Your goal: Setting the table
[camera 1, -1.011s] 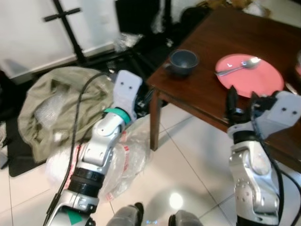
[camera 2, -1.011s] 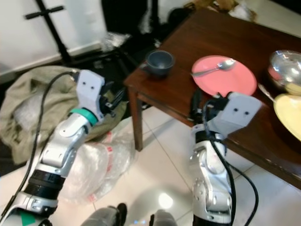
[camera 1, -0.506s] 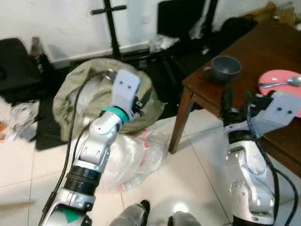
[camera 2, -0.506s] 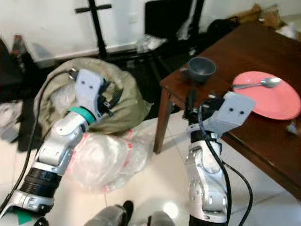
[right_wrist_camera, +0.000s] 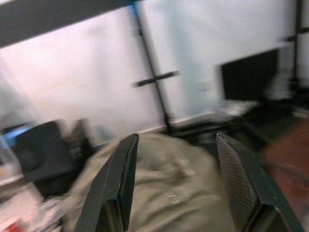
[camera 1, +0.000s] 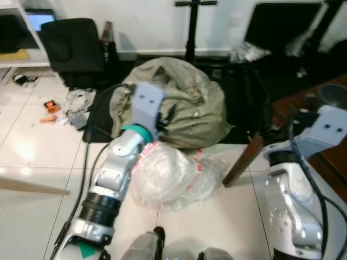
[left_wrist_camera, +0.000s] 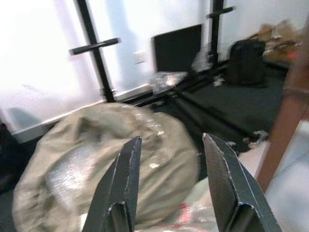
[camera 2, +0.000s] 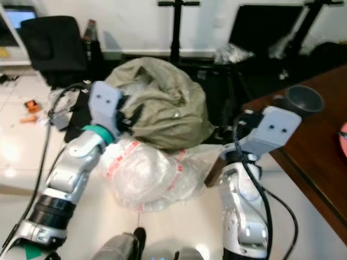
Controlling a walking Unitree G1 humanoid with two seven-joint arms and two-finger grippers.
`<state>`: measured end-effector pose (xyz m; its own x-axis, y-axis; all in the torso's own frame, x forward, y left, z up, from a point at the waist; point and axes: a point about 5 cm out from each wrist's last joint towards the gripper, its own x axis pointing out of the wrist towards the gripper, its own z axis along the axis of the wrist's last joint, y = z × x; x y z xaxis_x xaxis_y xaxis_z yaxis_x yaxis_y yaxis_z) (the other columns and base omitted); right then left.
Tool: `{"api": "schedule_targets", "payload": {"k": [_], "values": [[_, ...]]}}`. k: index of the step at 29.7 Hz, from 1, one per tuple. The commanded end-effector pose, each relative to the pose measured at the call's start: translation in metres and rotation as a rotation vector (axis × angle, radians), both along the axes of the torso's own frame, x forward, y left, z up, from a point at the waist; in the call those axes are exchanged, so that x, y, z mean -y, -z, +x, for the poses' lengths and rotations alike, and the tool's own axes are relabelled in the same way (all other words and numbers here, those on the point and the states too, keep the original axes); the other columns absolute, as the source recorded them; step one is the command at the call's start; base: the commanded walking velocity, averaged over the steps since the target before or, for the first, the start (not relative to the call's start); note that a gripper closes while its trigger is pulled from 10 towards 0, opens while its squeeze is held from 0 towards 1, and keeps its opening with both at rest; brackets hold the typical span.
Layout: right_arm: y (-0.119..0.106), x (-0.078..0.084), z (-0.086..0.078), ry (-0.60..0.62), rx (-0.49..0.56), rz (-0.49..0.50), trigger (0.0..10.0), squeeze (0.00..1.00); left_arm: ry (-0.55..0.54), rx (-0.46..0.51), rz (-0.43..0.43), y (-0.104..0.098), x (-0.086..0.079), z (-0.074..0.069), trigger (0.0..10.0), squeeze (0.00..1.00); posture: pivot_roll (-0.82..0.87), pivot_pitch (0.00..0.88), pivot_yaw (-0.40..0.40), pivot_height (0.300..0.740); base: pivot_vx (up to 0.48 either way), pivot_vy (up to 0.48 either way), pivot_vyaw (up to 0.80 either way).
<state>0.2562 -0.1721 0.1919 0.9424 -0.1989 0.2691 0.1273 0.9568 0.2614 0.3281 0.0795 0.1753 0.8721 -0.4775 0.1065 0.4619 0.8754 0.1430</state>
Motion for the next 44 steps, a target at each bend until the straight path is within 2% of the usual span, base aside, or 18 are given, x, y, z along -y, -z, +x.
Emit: {"api": "schedule_targets", "payload": {"k": [1,44], "values": [[0.0033,0.0026,-0.0012,0.008,-0.019,0.004,10.0,0.0,-0.005,-0.009,0.007,0.0034,-0.0007,-0.0015,10.0,0.0,0.0,0.0,0.086,0.74,0.0,0.0,0.79],[0.0039,0.002,-0.0001,0.004,-0.023,0.003,10.0,0.0,-0.01,-0.012,0.006,0.0028,0.0006,0.0001,10.0,0.0,0.0,0.0,0.085,0.74,0.0,0.0,0.79]]}}
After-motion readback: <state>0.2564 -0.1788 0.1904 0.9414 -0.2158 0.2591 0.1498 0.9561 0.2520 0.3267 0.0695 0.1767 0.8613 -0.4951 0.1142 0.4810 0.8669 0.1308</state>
